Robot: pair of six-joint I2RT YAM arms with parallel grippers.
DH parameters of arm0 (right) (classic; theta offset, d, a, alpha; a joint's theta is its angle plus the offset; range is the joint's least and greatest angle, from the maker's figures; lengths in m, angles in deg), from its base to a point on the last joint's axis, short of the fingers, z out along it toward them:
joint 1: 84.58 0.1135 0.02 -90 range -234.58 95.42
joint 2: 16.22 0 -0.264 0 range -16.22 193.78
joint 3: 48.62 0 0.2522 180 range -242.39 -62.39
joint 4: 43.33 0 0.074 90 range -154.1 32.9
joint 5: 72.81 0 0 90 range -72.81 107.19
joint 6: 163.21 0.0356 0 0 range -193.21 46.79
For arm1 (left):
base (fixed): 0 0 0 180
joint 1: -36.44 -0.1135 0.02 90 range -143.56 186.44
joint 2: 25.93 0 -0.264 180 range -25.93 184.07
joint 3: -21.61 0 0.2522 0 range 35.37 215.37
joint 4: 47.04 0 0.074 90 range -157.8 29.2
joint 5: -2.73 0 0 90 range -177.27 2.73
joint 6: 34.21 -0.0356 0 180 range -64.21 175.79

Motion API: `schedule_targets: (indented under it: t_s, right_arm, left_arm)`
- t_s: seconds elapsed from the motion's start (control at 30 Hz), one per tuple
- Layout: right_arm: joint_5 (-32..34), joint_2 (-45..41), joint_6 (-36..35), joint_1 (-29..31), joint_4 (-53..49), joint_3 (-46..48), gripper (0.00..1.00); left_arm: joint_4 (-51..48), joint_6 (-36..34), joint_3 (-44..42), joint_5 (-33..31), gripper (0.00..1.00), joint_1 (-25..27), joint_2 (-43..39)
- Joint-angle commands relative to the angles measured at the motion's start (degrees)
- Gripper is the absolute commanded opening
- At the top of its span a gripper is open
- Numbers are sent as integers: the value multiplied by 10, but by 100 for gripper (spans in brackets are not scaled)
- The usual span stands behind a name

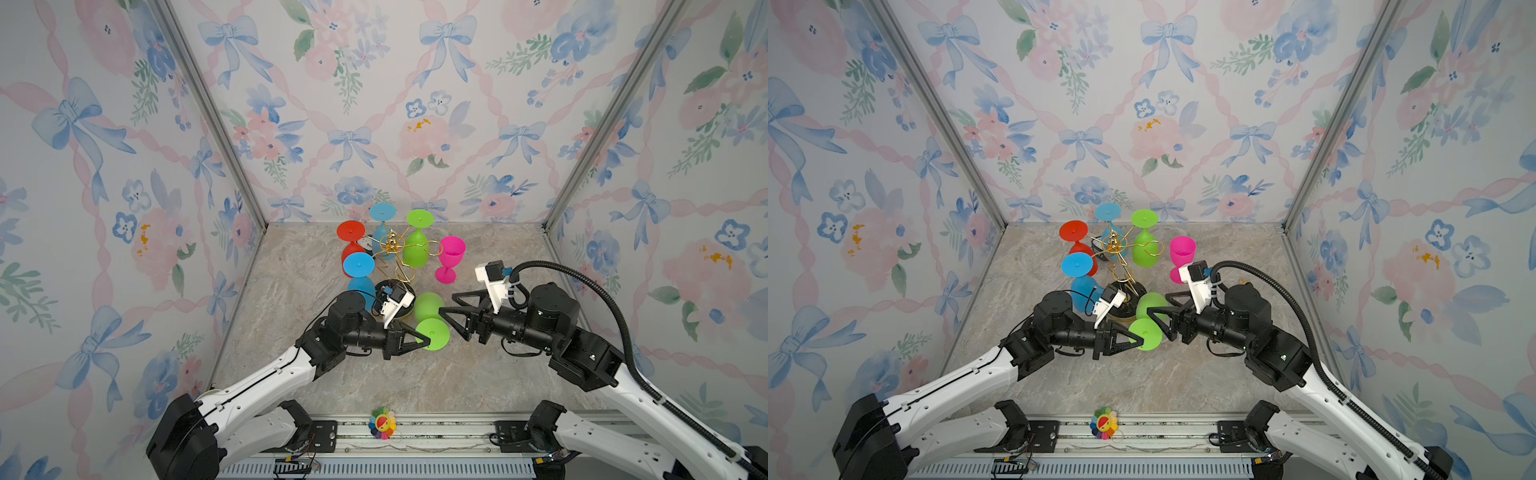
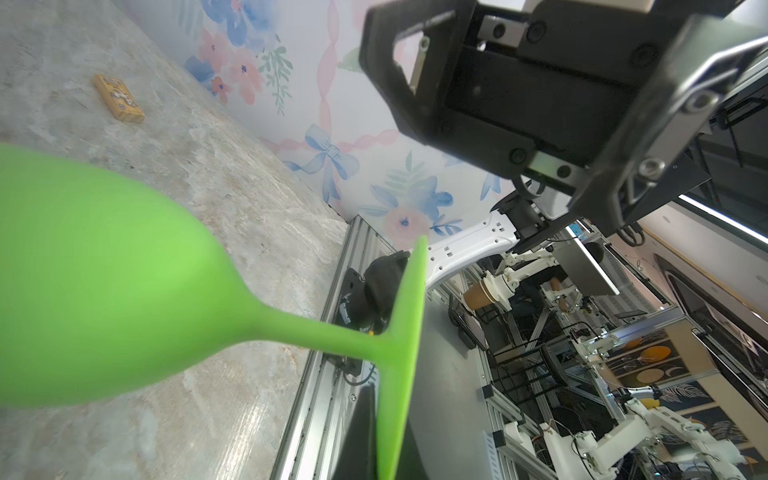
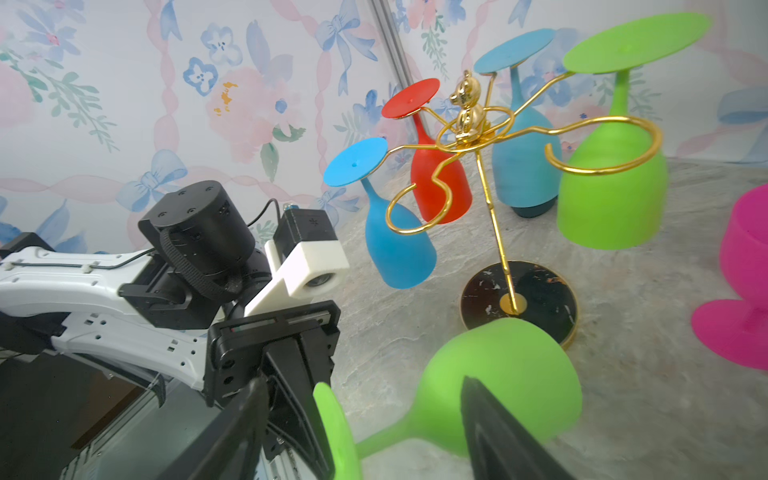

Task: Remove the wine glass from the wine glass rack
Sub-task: 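Close the left gripper on the green glass base while the right gripper releases it, then grasp the green glass bowl with the right gripper while the left holds the base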

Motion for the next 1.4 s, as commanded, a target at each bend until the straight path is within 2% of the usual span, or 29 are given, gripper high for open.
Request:
schedule_targets:
  t_s: [0.0, 0.13, 0.23, 0.33, 0.47, 0.67, 0.73, 0.9, 1.1, 1.2, 1.37]
  right_arm:
    - [88, 0, 20, -13, -93, -44, 77]
    - [87, 14, 70, -83, -138, -76, 79]
    - [29, 44, 101, -157, -169, -107, 78]
    - [-1, 78, 119, -196, -197, -131, 77]
    - [-26, 122, 120, -213, -236, -157, 76]
    - [-79, 149, 177, -254, -244, -160, 76]
    - [-96, 151, 186, -266, -239, -157, 76]
    - [-138, 172, 180, -283, -258, -173, 75]
    - [-150, 194, 142, -285, -309, -211, 74]
    - [-158, 206, 128, -282, -330, -222, 74]
    - [-165, 220, 96, -278, -344, -231, 73]
  left_arm:
    - [-48, -80, 41, -5, 0, 26, -2]
    - [-119, -189, 66, -109, 0, 69, -21]
    - [-122, -251, 62, -158, 0, 82, -41]
    - [-122, -314, 54, -209, 0, 87, -55]
    - [-122, -383, 53, -273, 0, 114, -55]
    - [-124, -460, 55, -325, 0, 176, -28]
    - [-125, -484, 55, -381, 0, 203, -13]
    - [-126, -560, 59, -585, 0, 291, 33]
    - [-124, -607, 62, -673, 0, 318, 59]
    - [-118, -634, 64, -739, 0, 334, 66]
    - [-115, -709, 58, -824, 0, 362, 96]
